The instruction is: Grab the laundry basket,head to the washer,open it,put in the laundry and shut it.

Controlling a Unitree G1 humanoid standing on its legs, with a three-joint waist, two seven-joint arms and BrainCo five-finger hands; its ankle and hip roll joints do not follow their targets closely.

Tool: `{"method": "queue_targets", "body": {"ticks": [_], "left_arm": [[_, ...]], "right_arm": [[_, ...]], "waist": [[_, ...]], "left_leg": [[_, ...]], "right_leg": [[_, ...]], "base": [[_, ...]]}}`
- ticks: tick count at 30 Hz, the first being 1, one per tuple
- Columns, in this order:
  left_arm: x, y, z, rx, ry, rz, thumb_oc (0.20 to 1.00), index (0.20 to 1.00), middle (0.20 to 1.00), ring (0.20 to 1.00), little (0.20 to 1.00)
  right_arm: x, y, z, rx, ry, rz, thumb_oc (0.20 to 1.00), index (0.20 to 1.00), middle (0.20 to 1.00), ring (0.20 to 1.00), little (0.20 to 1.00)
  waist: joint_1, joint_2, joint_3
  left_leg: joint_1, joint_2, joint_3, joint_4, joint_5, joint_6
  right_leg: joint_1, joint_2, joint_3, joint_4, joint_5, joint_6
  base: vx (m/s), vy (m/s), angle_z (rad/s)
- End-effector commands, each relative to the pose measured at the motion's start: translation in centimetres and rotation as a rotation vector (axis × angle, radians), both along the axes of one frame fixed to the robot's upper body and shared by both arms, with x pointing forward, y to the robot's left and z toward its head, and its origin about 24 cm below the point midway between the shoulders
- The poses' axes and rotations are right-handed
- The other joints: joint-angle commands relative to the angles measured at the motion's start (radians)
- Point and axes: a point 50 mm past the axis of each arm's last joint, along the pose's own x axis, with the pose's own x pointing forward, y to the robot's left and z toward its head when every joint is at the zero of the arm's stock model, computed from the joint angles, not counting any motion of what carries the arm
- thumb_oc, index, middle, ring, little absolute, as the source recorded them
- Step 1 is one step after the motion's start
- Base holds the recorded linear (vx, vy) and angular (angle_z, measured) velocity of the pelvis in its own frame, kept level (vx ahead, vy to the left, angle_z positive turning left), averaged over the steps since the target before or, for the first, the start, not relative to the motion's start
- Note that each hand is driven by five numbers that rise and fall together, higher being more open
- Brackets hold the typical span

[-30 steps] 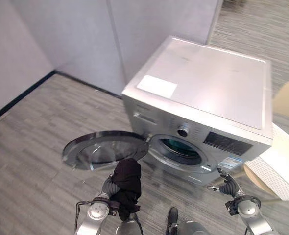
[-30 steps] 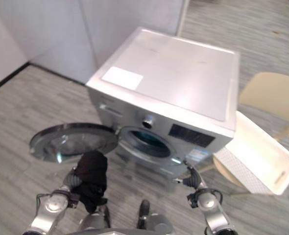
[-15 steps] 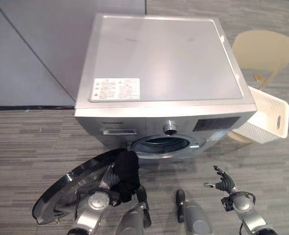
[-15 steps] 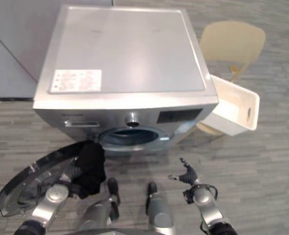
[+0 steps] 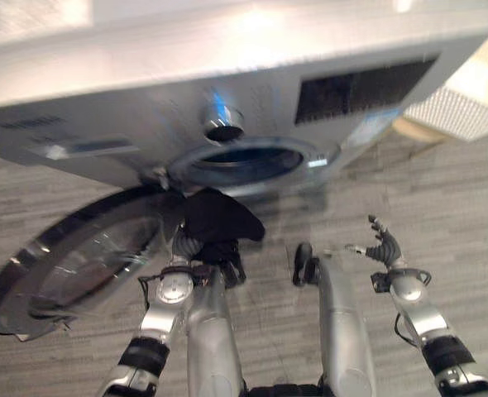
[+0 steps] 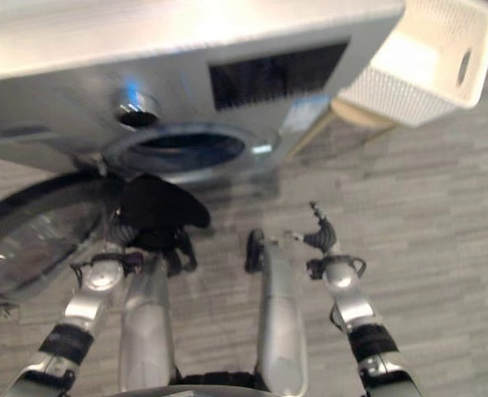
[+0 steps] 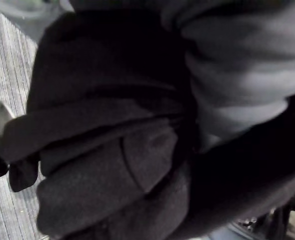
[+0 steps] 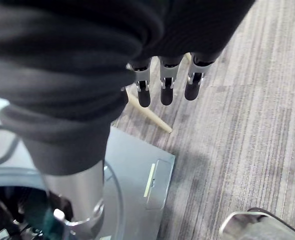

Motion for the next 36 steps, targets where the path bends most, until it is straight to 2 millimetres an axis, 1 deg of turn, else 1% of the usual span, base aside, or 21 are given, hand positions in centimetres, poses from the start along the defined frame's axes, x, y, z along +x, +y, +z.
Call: {"method": "queue_targets", "body": {"ticks": [1, 3, 5, 7, 8, 9, 10, 11, 12, 13, 17, 19, 22, 23, 24, 25, 26, 27, 28, 29, 36], "left_arm": [[1.4, -1.2, 3.1, -0.118, -0.160, 0.025, 0.200, 0.200, 0.200, 0.200, 0.200], [5.0, -1.3, 8.7, -0.183, -0.300, 0.054, 0.200, 0.200, 0.200, 0.200, 0.200], [5.2, -1.3, 8.8, -0.183, -0.304, 0.053, 0.200, 0.200, 0.200, 0.200, 0.200], [7.2, 0.0, 13.9, -0.163, -0.419, 0.089, 0.200, 0.200, 0.200, 0.200, 0.200], [8.3, 1.0, 18.4, -0.180, -0.511, 0.129, 0.200, 0.200, 0.200, 0.200, 0.200], [8.4, 1.0, 18.6, -0.180, -0.514, 0.127, 0.200, 0.200, 0.200, 0.200, 0.200], [8.4, 1.7, 21.5, -0.160, -0.585, 0.153, 0.200, 0.200, 0.200, 0.200, 0.200], [8.3, 2.5, 25.5, -0.131, -0.678, 0.193, 0.200, 0.200, 0.200, 0.200, 0.200], [8.0, 3.0, 27.4, -0.104, -0.724, 0.220, 0.200, 0.200, 0.200, 0.200, 0.200], [8.0, 3.0, 27.5, -0.103, -0.726, 0.220, 0.200, 0.200, 0.200, 0.200, 0.200], [6.0, 6.7, 33.8, -0.089, -0.880, 0.428, 0.200, 0.200, 0.200, 0.200, 0.200], [5.5, 7.0, 35.0, -0.118, -0.917, 0.454, 0.200, 0.200, 0.200, 0.200, 0.200], [1.0, 9.7, 39.5, -0.140, -1.146, 0.630, 0.200, 0.200, 0.200, 0.200, 0.200], [0.2, 11.0, 39.5, 0.131, -1.121, 0.723, 0.200, 0.200, 0.200, 0.200, 0.200], [0.3, 11.3, 39.1, 0.235, -1.086, 0.745, 0.586, 0.586, 0.586, 0.586, 0.586], [0.8, 11.7, 38.4, 0.402, -1.023, 0.770, 0.859, 0.859, 0.859, 0.859, 0.859], [1.8, 11.3, 37.6, 0.755, -0.911, 0.740, 1.000, 1.000, 1.000, 1.000, 1.000], [2.3, 10.9, 37.2, 0.921, -0.865, 0.712, 1.000, 1.000, 1.000, 1.000, 1.000], [2.3, 10.7, 37.3, 0.924, -0.867, 0.711, 1.000, 1.000, 1.000, 1.000, 1.000], [3.8, 10.1, 35.8, 1.131, -0.740, 0.620, 1.000, 1.000, 1.000, 1.000, 1.000], [6.2, 8.5, 33.5, 1.316, -0.563, 0.444, 1.000, 1.000, 1.000, 1.000, 1.000]], "right_arm": [[-0.8, -0.6, 0.4, 0.024, -0.060, -0.038, 1.000, 1.000, 1.000, 1.000, 1.000], [-0.1, 0.2, 1.2, 0.032, -0.093, -0.011, 1.000, 1.000, 1.000, 1.000, 1.000], [0.0, 0.2, 1.3, 0.034, -0.097, -0.012, 1.000, 1.000, 1.000, 1.000, 1.000], [0.2, 0.8, 1.6, 0.035, -0.111, 0.019, 1.000, 1.000, 1.000, 1.000, 1.000], [0.0, 1.1, 1.7, 0.032, -0.118, 0.048, 1.000, 1.000, 1.000, 1.000, 1.000], [0.1, 1.1, 1.8, 0.034, -0.122, 0.048, 1.000, 1.000, 1.000, 1.000, 1.000], [0.1, 1.1, 2.0, 0.030, -0.130, 0.058, 1.000, 1.000, 1.000, 1.000, 1.000], [-0.1, 1.0, 1.9, 0.019, -0.131, 0.069, 1.000, 1.000, 1.000, 1.000, 1.000], [-0.1, 1.1, 2.0, 0.016, -0.136, 0.077, 1.000, 1.000, 1.000, 1.000, 1.000], [-0.1, 1.1, 2.0, 0.018, -0.139, 0.077, 1.000, 1.000, 1.000, 1.000, 1.000], [-0.2, 1.3, 2.8, 0.028, -0.179, 0.125, 1.000, 1.000, 1.000, 1.000, 1.000], [-0.2, 1.4, 3.0, 0.029, -0.189, 0.130, 1.000, 1.000, 1.000, 1.000, 1.000], [-0.9, 1.5, 4.0, 0.028, -0.234, 0.190, 1.000, 1.000, 1.000, 1.000, 1.000], [-1.7, 1.0, 4.1, 0.014, -0.236, 0.213, 1.000, 1.000, 1.000, 1.000, 1.000], [-1.9, 0.7, 4.0, 0.011, -0.235, 0.214, 1.000, 1.000, 1.000, 1.000, 1.000], [-2.1, 0.4, 4.0, 0.010, -0.232, 0.212, 1.000, 1.000, 1.000, 1.000, 1.000], [-2.2, -0.2, 4.1, 0.006, -0.241, 0.208, 1.000, 1.000, 1.000, 1.000, 1.000], [-2.2, -0.6, 4.3, 0.000, -0.248, 0.201, 1.000, 1.000, 1.000, 1.000, 1.000], [-2.2, -0.5, 4.3, 0.003, -0.249, 0.200, 1.000, 1.000, 1.000, 1.000, 1.000], [-2.0, -0.8, 4.5, -0.010, -0.255, 0.200, 1.000, 1.000, 1.000, 1.000, 1.000], [-1.8, -1.3, 5.0, -0.030, -0.254, 0.196, 1.000, 1.000, 1.000, 1.000, 1.000]], "waist": [[-0.028, 0.028, -0.088], [-0.060, 0.030, -0.083], [-0.059, 0.031, -0.084], [-0.082, 0.027, -0.087], [-0.103, 0.027, -0.094], [-0.102, 0.028, -0.094], [-0.110, 0.028, -0.096], [-0.119, 0.031, -0.103], [-0.122, 0.032, -0.105], [-0.122, 0.031, -0.105], [-0.135, 0.024, -0.123], [-0.136, 0.024, -0.127], [-0.143, 0.029, -0.155], [-0.143, 0.036, -0.167], [-0.143, 0.038, -0.170], [-0.144, 0.044, -0.172], [-0.142, 0.051, -0.176], [-0.142, 0.057, -0.177], [-0.140, 0.055, -0.177], [-0.139, 0.062, -0.180], [-0.132, 0.062, -0.181]], "left_leg": [[-0.030, -0.007, -0.044, 0.114, -0.116, 0.052], [-0.130, 0.015, -0.060, 0.198, -0.144, 0.061], [-0.139, 0.016, -0.062, 0.204, -0.146, 0.061], [-0.193, 0.029, -0.071, 0.247, -0.160, 0.067], [-0.234, 0.038, -0.083, 0.279, -0.171, 0.071], [-0.242, 0.038, -0.085, 0.283, -0.173, 0.072], [-0.265, 0.044, -0.090, 0.298, -0.177, 0.072], [-0.297, 0.051, -0.101, 0.324, -0.186, 0.076], [-0.314, 0.052, -0.108, 0.334, -0.189, 0.077], [-0.319, 0.052, -0.109, 0.337, -0.190, 0.077], [-0.394, 0.066, -0.130, 0.394, -0.213, 0.084], [-0.412, 0.064, -0.137, 0.407, -0.219, 0.087], [-0.498, 0.062, -0.160, 0.468, -0.240, 0.087], [-0.523, 0.064, -0.170, 0.491, -0.244, 0.084], [-0.531, 0.062, -0.173, 0.500, -0.244, 0.084], [-0.532, 0.061, -0.177, 0.505, -0.247, 0.082], [-0.543, 0.056, -0.179, 0.506, -0.242, 0.083], [-0.542, 0.053, -0.180, 0.506, -0.244, 0.081], [-0.544, 0.052, -0.180, 0.504, -0.241, 0.083], [-0.545, 0.045, -0.178, 0.501, -0.238, 0.082], [-0.550, 0.024, -0.179, 0.484, -0.230, 0.075]], "right_leg": [[-0.016, -0.007, 0.003, -0.145, 0.072, 0.076], [-0.125, 0.001, 0.023, -0.067, 0.055, 0.069], [-0.133, 0.001, 0.023, -0.062, 0.053, 0.069], [-0.186, 0.010, 0.027, -0.029, 0.047, 0.068], [-0.225, 0.016, 0.029, -0.004, 0.045, 0.070], [-0.231, 0.015, 0.028, 0.000, 0.044, 0.070], [-0.252, 0.019, 0.028, 0.014, 0.041, 0.071], [-0.282, 0.021, 0.027, 0.031, 0.038, 0.074], [-0.301, 0.023, 0.028, 0.040, 0.036, 0.074], [-0.305, 0.023, 0.027, 0.043, 0.036, 0.074], [-0.369, 0.038, 0.031, 0.075, 0.034, 0.083], [-0.385, 0.040, 0.032, 0.082, 0.032, 0.083], [-0.461, 0.061, 0.038, 0.121, 0.028, 0.082], [-0.480, 0.063, 0.034, 0.137, 0.022, 0.078], [-0.485, 0.062, 0.032, 0.141, 0.020, 0.076], [-0.486, 0.060, 0.031, 0.148, 0.015, 0.077], [-0.491, 0.053, 0.028, 0.156, 0.013, 0.073], [-0.491, 0.051, 0.027, 0.161, 0.009, 0.074], [-0.492, 0.051, 0.027, 0.159, 0.011, 0.073], [-0.493, 0.046, 0.026, 0.161, 0.010, 0.071], [-0.503, 0.041, 0.029, 0.166, 0.006, 0.067]], "base": [[-0.05, 0.018, -0.12], [-0.05, 0.020, -0.09], [-0.01, 0.008, -0.13], [-0.02, 0.003, -0.39], [-0.01, -0.014, -0.32], [0.00, -0.019, -0.11], [0.02, -0.021, -0.04], [0.00, 0.000, 0.00], [0.00, 0.000, 0.00], [0.02, -0.006, -0.10], [0.03, -0.006, -0.16], [0.01, 0.000, 0.02], [0.10, 0.030, 0.00], [0.10, 0.033, -0.13], [0.08, 0.021, -0.14], [0.03, 0.012, -0.16], [0.02, 0.002, -0.09], [0.01, -0.001, 0.04], [0.01, -0.021, 0.10], [0.00, -0.016, 0.10], [0.00, -0.027, 0.15]]}}
